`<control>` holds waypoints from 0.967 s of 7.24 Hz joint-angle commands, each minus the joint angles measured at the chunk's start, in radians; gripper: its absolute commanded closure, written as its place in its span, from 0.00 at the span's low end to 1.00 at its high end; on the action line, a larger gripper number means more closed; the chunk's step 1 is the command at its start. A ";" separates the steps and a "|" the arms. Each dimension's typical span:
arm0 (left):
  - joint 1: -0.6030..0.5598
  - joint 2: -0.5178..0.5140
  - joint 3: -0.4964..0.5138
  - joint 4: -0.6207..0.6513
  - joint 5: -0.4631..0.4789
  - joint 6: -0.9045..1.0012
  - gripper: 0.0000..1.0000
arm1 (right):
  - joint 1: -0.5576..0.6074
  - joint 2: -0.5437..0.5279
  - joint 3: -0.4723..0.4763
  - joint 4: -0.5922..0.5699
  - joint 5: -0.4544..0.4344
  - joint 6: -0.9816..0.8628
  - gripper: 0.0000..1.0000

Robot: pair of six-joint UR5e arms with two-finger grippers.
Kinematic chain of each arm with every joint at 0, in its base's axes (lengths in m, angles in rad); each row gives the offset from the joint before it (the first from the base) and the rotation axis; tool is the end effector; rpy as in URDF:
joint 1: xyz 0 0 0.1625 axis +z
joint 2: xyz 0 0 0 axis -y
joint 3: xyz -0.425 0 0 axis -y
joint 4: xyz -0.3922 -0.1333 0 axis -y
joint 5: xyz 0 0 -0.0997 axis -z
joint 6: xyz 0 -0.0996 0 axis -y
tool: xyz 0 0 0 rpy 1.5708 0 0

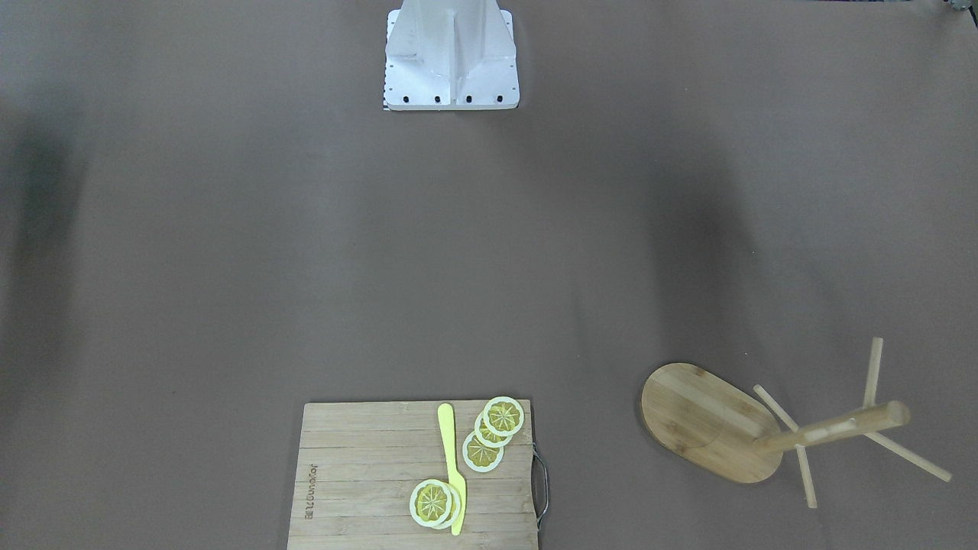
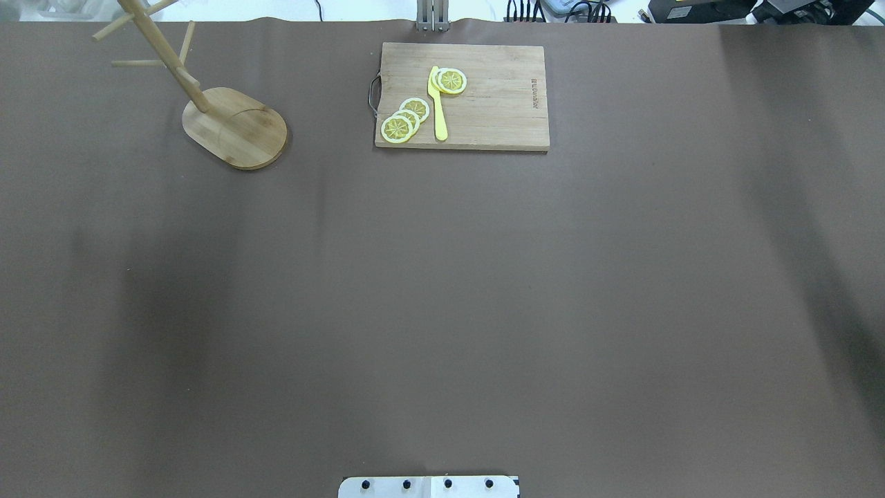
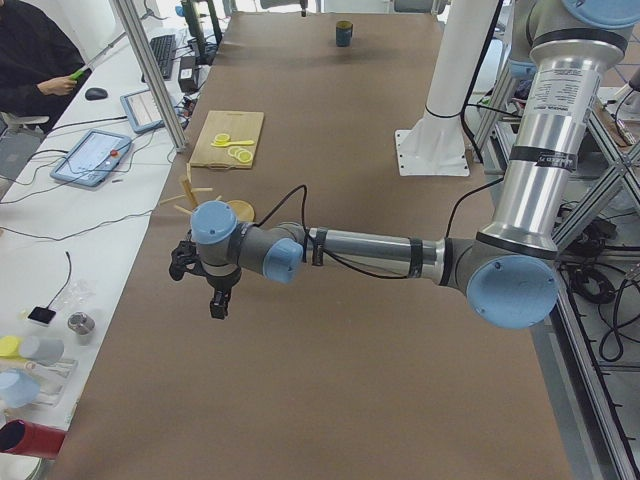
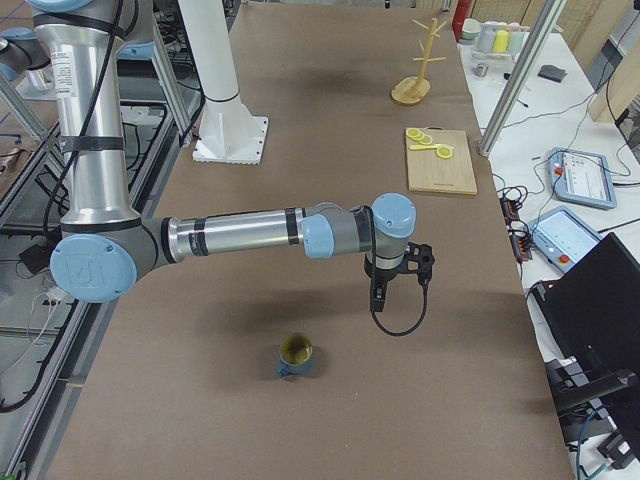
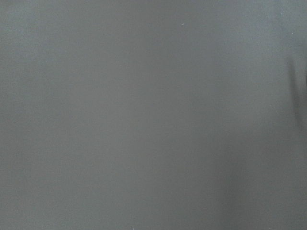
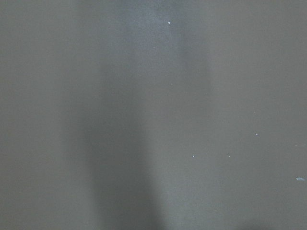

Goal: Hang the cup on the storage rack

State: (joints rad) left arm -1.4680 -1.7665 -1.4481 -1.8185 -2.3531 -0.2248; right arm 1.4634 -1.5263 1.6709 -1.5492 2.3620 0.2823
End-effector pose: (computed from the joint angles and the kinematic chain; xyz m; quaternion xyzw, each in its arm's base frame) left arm -0.0021 -0.5940 0.5864 0.0843 0.3954 0.0051 0.9146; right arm 0.0067 -0.5206 0.5831 0.0008 -0.3916 0.0485 0.9189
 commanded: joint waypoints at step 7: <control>0.000 -0.001 0.000 -0.001 0.000 0.001 0.02 | 0.000 -0.012 0.000 0.008 -0.015 -0.003 0.00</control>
State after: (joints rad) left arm -1.4680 -1.7672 -1.4485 -1.8193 -2.3532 -0.2239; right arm 1.4634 -1.5357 1.6700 -1.5412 2.3463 0.2809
